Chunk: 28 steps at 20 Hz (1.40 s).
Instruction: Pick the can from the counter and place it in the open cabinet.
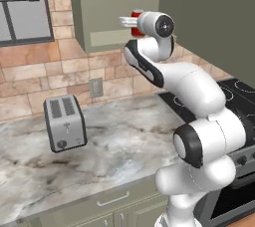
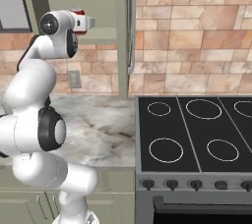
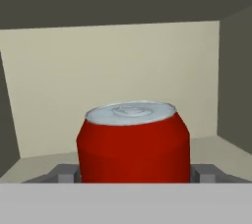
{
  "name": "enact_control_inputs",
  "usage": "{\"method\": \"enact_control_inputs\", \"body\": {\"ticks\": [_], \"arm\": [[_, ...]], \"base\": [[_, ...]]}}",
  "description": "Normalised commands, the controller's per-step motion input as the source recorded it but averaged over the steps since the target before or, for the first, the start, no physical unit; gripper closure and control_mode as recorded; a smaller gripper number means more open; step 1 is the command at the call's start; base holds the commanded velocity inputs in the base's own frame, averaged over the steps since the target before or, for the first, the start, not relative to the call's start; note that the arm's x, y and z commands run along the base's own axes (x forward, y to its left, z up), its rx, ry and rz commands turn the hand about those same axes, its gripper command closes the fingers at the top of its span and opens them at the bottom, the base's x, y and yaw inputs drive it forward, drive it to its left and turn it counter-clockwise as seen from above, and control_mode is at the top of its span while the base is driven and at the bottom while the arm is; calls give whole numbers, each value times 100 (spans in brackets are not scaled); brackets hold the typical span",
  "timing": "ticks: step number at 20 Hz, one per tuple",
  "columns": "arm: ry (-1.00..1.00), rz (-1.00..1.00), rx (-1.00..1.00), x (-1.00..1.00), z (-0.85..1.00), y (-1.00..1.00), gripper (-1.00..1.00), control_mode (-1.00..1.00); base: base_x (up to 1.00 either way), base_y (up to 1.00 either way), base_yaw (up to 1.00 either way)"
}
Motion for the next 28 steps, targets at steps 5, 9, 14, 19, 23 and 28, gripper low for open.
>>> {"method": "enact_control_inputs", "body": {"ticks": [5,9,14,19,23,28], "arm": [[8,-1,0,33,-15,19,100,-100],[0,0,0,4,-4,2,100,-100],[0,0,0,0,-5,0,100,-100],[0,0,0,0,-31,0,100,-100],[0,0,0,10,-28,1,100,-100],[0,0,0,46,-22,11,100,-100]], "base": [[0,0,0],[0,0,0],[0,0,0],[0,0,0],[0,0,0],[0,0,0]]}}
